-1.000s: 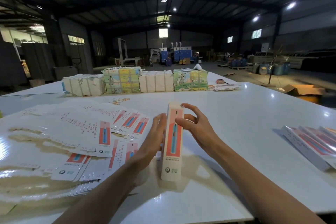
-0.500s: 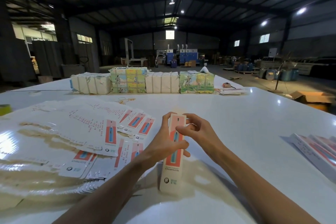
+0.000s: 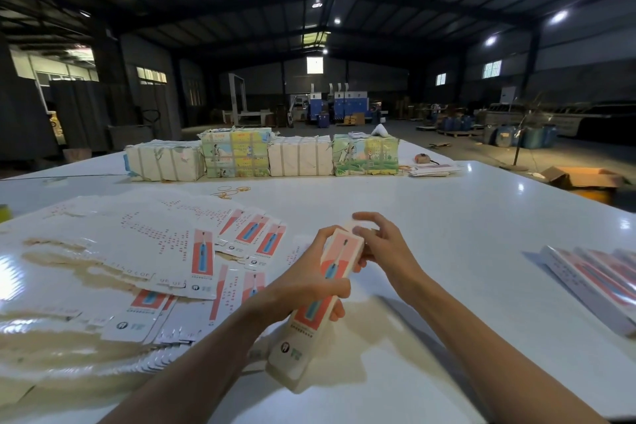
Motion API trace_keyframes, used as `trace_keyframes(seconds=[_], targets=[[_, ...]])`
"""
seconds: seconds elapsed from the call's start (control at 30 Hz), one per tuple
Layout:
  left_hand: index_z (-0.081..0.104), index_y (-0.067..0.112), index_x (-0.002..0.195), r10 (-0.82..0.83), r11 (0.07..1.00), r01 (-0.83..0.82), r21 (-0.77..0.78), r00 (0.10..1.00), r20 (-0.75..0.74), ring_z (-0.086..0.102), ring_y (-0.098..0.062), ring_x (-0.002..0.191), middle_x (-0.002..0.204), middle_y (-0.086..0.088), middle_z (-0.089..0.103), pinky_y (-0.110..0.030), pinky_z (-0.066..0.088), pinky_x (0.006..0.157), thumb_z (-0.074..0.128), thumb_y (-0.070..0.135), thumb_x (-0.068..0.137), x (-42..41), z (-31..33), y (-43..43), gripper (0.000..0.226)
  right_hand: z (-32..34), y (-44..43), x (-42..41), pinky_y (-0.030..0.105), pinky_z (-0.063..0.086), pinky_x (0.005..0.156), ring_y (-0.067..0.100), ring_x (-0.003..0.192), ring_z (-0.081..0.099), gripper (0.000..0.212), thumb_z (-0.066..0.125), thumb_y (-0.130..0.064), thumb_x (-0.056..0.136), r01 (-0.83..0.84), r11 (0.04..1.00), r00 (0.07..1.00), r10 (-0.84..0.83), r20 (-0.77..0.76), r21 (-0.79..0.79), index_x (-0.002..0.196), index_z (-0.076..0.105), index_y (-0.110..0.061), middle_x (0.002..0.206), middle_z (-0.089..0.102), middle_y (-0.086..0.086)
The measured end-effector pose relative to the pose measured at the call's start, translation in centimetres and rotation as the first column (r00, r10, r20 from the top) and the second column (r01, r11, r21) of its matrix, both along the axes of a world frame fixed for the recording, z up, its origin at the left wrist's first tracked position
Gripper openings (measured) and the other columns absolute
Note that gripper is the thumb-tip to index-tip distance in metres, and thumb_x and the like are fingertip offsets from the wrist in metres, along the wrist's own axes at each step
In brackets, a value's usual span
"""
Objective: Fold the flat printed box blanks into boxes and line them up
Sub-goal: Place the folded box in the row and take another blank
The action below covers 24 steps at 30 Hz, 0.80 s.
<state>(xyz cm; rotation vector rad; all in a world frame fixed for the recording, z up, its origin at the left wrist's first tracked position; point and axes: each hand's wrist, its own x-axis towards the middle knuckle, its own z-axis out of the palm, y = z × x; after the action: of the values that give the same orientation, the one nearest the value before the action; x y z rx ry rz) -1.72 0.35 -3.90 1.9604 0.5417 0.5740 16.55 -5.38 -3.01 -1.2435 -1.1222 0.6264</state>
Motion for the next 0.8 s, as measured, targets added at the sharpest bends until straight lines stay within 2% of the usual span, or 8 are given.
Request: trace_keyframes(seconds=[0.13,0.23,0.3,0.4,0.47,0.57,0.67,0.8], targets=[[0.032,0.072,0.127,0.02,1.0,-0.02,-0.01,1.0,0.004,0.08,-0.027,0.08,0.101,0.018,0.068,-0.03,0.063,0.063,0.085,0.021,0.077,0.3,0.1,0.1,0.089,0.2,0.0,0.3,0.031,0.063,0.065,0.023,0.082,0.075,0.02,0.053,-0.015,0.11,0.01,0.994,0.988,-0.027,0.149,0.11,0.117,0.071,-0.019,0.095,0.076,0.002],[0.027,0.074,0.128,0.07,0.997,-0.07,-0.031,0.997,0.011,0.08,-0.029,0.077,0.116,0.005,0.063,-0.03,0.063,0.059,0.087,0.019,0.077,0.4,0.2,0.3,0.096,0.1,0.3,0.4,0.033,0.065,0.069,0.021,0.092,0.077,0.02,0.055,-0.01,0.108,0.033,0.988,0.968,-0.068,0.24,0.149,0.112,0.073,-0.018,0.101,0.076,-0.007],[0.028,0.073,0.127,0.091,0.995,-0.09,-0.036,0.996,0.02,0.08,-0.03,0.074,0.119,-0.001,0.062,-0.031,0.063,0.057,0.086,0.02,0.075,0.3,0.0,0.4,0.094,0.1,0.2,0.4,0.035,0.067,0.074,0.019,0.097,0.077,0.024,0.054,-0.008,0.108,0.02,0.992,0.968,-0.051,0.245,0.127,0.111,0.076,-0.019,0.102,0.077,-0.01],[0.028,0.072,0.126,0.117,0.993,-0.117,-0.019,0.993,0.019,0.079,-0.03,0.072,0.117,-0.003,0.063,-0.031,0.062,0.056,0.085,0.019,0.076,0.2,-0.2,0.4,0.092,0.1,0.0,0.3,0.035,0.066,0.081,0.021,0.103,0.077,0.03,0.052,-0.01,0.11,-0.055,0.995,0.988,0.042,0.147,0.089,0.114,0.08,-0.02,0.108,0.08,-0.005],[0.025,0.076,0.12,0.137,0.991,-0.137,0.004,0.991,0.012,0.079,-0.025,0.072,0.114,0.0,0.063,-0.028,0.061,0.055,0.084,0.021,0.076,0.2,-0.1,0.3,0.092,0.3,-0.2,-0.2,0.034,0.065,0.082,0.026,0.104,0.077,0.028,0.053,-0.022,0.111,-0.097,0.993,0.995,0.096,0.02,0.063,0.115,0.081,-0.02,0.109,0.08,0.0],[0.02,0.083,0.112,0.144,0.988,-0.145,0.047,0.989,0.014,0.079,-0.015,0.074,0.114,0.012,0.059,-0.021,0.059,0.055,0.083,0.027,0.077,0.1,0.1,0.0,0.091,0.8,-0.3,-0.6,0.033,0.063,0.08,0.029,0.103,0.078,0.039,0.055,-0.041,0.108,-0.145,0.989,0.973,0.143,-0.181,0.001,0.112,0.083,-0.015,0.108,0.081,0.009],[0.02,0.08,0.117,0.124,0.99,-0.125,0.063,0.992,0.01,0.079,-0.015,0.074,0.117,0.013,0.057,-0.02,0.058,0.055,0.083,0.026,0.079,0.0,0.2,-0.2,0.091,0.8,-0.3,-0.2,0.033,0.063,0.077,0.029,0.102,0.078,0.032,0.064,-0.04,0.102,-0.158,0.987,0.951,0.142,-0.275,-0.037,0.103,0.086,-0.017,0.106,0.08,0.014],[0.02,0.08,0.12,0.107,0.992,-0.107,0.072,0.994,0.004,0.079,-0.016,0.076,0.12,0.011,0.057,-0.021,0.059,0.057,0.082,0.025,0.079,0.1,0.3,-0.3,0.093,1.0,-0.2,-0.1,0.036,0.065,0.081,0.029,0.1,0.079,0.033,0.07,-0.044,0.099,-0.149,0.985,0.888,0.094,-0.45,-0.088,0.091,0.087,-0.016,0.103,0.081,0.014]])
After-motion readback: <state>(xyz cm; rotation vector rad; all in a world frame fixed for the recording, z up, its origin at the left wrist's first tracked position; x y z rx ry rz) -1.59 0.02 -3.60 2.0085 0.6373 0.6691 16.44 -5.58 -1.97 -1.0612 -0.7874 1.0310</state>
